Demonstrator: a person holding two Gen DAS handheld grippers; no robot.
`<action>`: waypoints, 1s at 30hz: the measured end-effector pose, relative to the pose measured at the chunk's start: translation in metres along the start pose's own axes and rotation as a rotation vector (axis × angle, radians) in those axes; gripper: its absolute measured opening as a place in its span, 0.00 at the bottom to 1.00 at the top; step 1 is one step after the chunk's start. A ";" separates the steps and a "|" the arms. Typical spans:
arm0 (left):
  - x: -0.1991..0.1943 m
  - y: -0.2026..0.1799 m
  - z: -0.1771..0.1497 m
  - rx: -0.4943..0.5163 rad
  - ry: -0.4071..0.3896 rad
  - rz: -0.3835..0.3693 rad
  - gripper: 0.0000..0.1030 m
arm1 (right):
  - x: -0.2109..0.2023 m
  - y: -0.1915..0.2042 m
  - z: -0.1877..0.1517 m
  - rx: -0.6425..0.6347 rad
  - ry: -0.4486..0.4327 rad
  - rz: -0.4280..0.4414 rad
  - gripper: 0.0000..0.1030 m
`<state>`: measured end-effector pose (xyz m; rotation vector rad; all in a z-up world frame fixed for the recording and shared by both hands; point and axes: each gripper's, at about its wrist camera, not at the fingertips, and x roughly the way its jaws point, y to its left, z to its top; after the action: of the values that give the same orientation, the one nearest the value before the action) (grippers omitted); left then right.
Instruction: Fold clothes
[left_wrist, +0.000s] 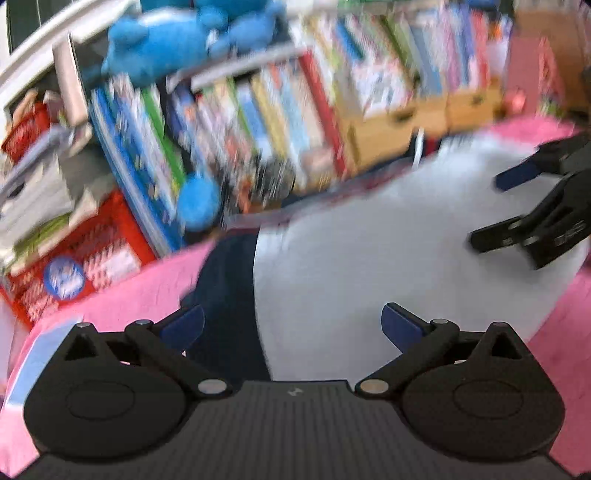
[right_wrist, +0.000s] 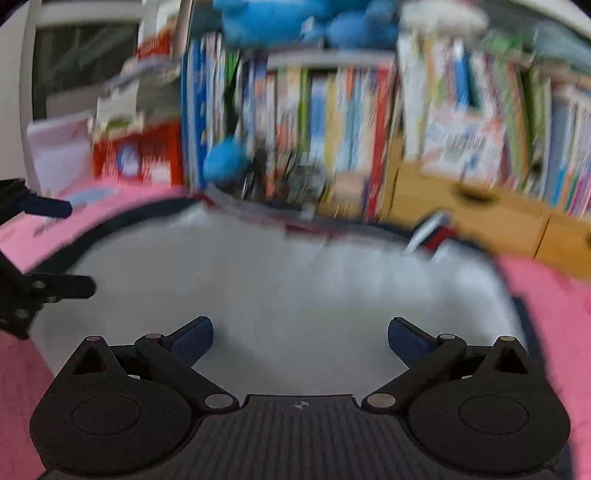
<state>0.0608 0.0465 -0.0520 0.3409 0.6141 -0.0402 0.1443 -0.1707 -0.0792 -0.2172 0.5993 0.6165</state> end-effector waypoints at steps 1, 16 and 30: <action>0.005 0.000 -0.007 -0.011 0.035 0.003 1.00 | 0.003 -0.002 -0.004 0.012 0.016 0.007 1.00; 0.009 0.015 -0.021 -0.201 0.073 -0.061 1.00 | -0.074 -0.056 -0.026 0.235 -0.054 -0.250 1.00; 0.009 0.014 -0.023 -0.227 0.069 -0.059 1.00 | -0.092 -0.116 -0.082 0.655 -0.023 -0.174 0.97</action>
<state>0.0571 0.0678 -0.0702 0.1048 0.6894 -0.0154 0.1163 -0.3373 -0.0893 0.3498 0.7212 0.2312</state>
